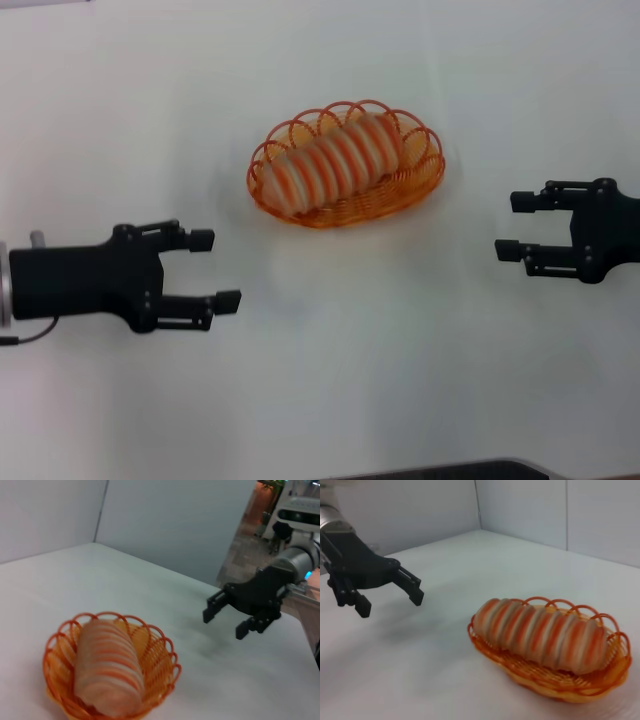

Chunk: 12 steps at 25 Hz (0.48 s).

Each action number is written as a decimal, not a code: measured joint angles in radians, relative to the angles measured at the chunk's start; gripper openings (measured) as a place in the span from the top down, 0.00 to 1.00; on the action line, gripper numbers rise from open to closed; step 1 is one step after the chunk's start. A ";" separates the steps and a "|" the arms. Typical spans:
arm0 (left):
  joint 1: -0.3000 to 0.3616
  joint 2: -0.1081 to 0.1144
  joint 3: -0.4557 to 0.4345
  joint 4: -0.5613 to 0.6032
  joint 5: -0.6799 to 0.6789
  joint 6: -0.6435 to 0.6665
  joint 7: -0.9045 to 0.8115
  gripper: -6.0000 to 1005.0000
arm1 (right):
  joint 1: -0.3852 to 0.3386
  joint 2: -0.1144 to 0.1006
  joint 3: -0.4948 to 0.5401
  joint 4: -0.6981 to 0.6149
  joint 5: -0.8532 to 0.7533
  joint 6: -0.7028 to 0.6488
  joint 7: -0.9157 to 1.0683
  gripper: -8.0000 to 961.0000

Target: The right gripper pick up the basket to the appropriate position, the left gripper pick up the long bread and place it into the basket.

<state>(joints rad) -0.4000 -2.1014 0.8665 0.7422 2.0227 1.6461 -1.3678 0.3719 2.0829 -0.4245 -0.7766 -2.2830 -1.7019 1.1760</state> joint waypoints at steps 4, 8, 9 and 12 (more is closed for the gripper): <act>0.010 -0.004 0.000 -0.027 0.017 -0.007 0.052 0.12 | -0.003 0.000 -0.013 0.023 -0.001 0.001 -0.033 0.28; 0.009 -0.006 -0.004 -0.044 0.037 -0.012 0.071 0.13 | -0.011 0.000 -0.047 0.044 -0.003 0.021 -0.075 0.28; 0.009 -0.006 -0.004 -0.044 0.037 -0.012 0.071 0.13 | -0.012 0.001 -0.057 0.053 -0.003 0.035 -0.084 0.28; 0.012 -0.010 -0.009 -0.045 0.039 -0.019 0.083 0.13 | -0.013 0.001 -0.072 0.073 -0.003 0.070 -0.091 0.28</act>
<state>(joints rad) -0.3878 -2.1118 0.8575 0.6976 2.0614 1.6266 -1.2845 0.3593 2.0836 -0.4960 -0.7040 -2.2859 -1.6320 1.0845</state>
